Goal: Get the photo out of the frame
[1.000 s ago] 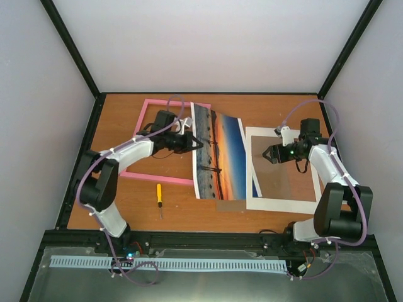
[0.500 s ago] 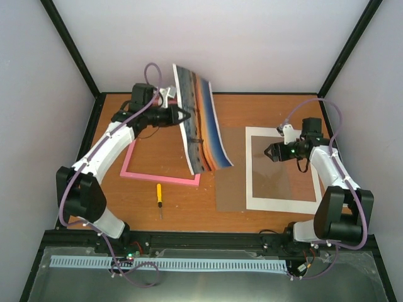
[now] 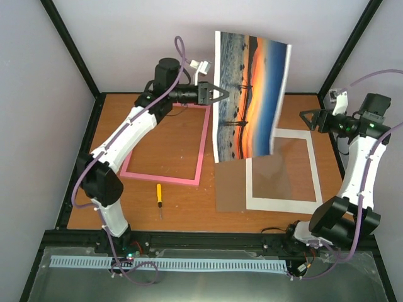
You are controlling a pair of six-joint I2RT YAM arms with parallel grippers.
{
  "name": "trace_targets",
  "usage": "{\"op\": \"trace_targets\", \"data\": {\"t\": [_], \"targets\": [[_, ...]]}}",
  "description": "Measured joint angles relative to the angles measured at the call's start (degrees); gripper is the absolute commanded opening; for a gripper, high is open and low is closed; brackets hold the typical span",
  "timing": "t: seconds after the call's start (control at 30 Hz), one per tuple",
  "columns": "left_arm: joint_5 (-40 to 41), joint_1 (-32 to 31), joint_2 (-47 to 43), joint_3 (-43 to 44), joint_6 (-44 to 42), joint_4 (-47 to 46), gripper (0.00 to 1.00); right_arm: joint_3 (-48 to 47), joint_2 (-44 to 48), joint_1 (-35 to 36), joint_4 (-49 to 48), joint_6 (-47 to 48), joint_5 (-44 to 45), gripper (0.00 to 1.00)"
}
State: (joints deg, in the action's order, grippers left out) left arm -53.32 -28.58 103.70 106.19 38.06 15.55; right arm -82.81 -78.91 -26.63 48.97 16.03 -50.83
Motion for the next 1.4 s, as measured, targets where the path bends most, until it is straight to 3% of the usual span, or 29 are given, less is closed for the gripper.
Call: {"op": "trace_targets", "data": {"t": [0.1, 0.23, 0.5, 0.8, 0.97, 1.1, 1.4], "targets": [[-1.09, 0.85, -3.56, -7.21, 1.25, -5.01, 0.01, 0.46, 1.03, -0.68, 2.4, 0.68, -4.31, 0.74], [-4.13, 5.46, -8.37, -27.65, 6.25, -16.02, 0.01, 4.13, 2.19, -0.72, 2.93, 1.6, -7.72, 0.73], [-1.92, 6.95, -3.02, -46.99, 7.32, -21.42, 0.01, 14.88, -0.37, 1.46, 0.11, 2.25, -12.33, 0.7], [3.34, 6.71, 4.04, -46.03, -0.09, -17.64, 0.06, 22.03, -3.32, 12.07, -5.7, 3.08, -8.11, 0.7], [8.11, 6.75, 5.62, -44.09, -4.63, -12.9, 0.13, 23.3, -3.39, 12.59, -7.1, 3.91, -6.93, 0.7], [10.67, 6.73, 5.64, -44.0, -6.25, -11.39, 0.29, 24.06, -3.8, 12.59, -7.23, 4.39, -6.58, 0.7], [16.83, 6.82, 0.98, -44.39, -6.95, -6.45, 0.36, 24.06, -4.48, 12.68, -7.3, 4.52, -6.54, 0.7]]}}
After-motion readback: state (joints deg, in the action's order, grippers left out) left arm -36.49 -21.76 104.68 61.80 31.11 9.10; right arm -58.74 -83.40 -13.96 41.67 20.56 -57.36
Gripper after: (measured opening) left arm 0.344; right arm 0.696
